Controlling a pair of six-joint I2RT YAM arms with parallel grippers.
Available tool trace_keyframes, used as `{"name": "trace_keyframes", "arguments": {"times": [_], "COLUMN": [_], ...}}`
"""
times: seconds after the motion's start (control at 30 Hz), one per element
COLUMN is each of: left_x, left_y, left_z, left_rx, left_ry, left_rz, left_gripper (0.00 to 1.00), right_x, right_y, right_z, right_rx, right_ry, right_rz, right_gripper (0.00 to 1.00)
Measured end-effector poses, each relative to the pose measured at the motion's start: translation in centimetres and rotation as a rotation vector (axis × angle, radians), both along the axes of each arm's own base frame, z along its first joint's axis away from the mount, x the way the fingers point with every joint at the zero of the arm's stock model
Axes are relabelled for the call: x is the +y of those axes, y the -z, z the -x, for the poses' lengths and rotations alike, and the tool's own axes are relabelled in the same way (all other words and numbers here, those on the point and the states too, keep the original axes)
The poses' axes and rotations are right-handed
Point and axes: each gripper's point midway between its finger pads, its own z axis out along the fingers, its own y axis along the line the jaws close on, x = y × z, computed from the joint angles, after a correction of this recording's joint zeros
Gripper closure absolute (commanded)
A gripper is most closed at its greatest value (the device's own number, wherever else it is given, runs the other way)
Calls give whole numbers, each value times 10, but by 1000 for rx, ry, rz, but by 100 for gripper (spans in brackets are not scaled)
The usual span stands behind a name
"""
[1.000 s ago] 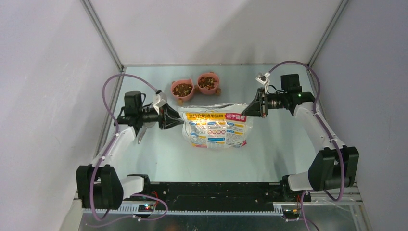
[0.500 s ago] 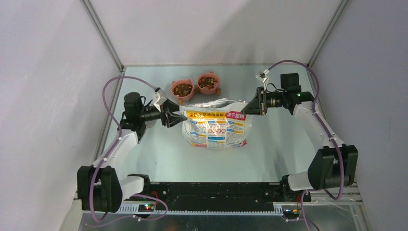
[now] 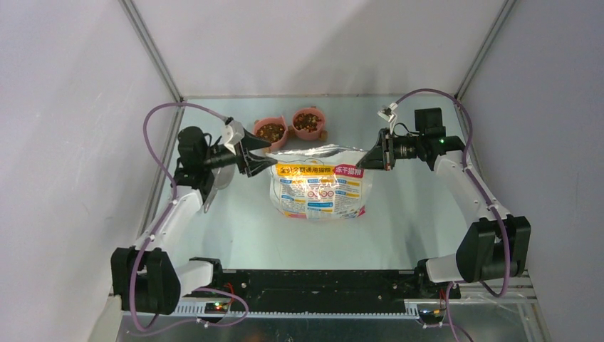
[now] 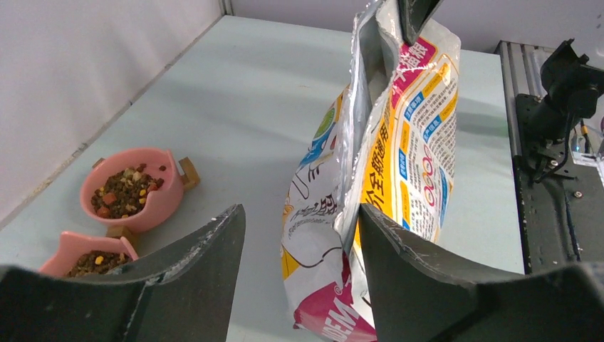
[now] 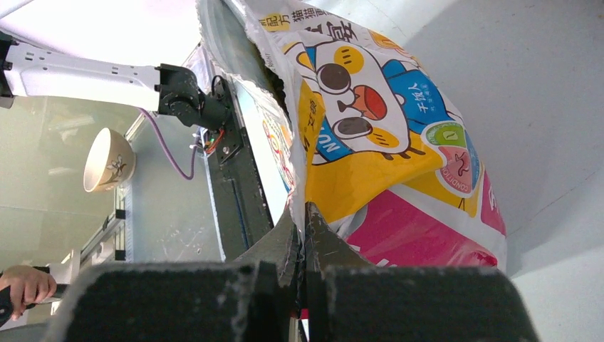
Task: Serve the pet food
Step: Close the pet food bag at the center of the board.
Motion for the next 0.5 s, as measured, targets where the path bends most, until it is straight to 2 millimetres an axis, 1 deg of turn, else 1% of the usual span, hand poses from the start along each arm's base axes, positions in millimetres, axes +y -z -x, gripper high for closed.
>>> {"name": "trace_keyframes", "arguments": {"times": [0.1, 0.17, 0.23, 0.3, 0.33, 0.37, 0.4, 0.43, 0.5], "left_x": [-7, -11, -15, -18, -20, -21, -23, -24, -26], "left_y": [3, 11, 21, 26, 27, 27, 27, 25, 22], "left_z": [3, 7, 9, 9, 8, 9, 11, 12, 12], "left_rx": [-6, 13, 47, 76, 89, 110, 125, 140, 154], "left_ry": [15, 24, 33, 41, 44, 56, 72, 87, 115], "left_rz": [19, 42, 68, 93, 110, 128, 147, 168, 206], "left_gripper": [35, 37, 42, 56, 72, 82, 96, 99, 100], "right_x": [0, 0, 0, 0, 0, 0, 0, -1, -3], "right_y": [0, -1, -1, -1, -1, -1, -2, -2, -2], "right_z": [0, 0, 0, 1, 2, 2, 1, 1, -1], "right_rx": [-1, -3, -5, -14, -17, -21, -26, -25, -8], "right_ry": [1, 4, 10, 18, 21, 27, 34, 41, 59], "right_rz": [1, 2, 0, -9, -12, -17, -22, -28, -42], "right_gripper": [100, 100, 100, 100, 100, 100, 100, 100, 100]}}
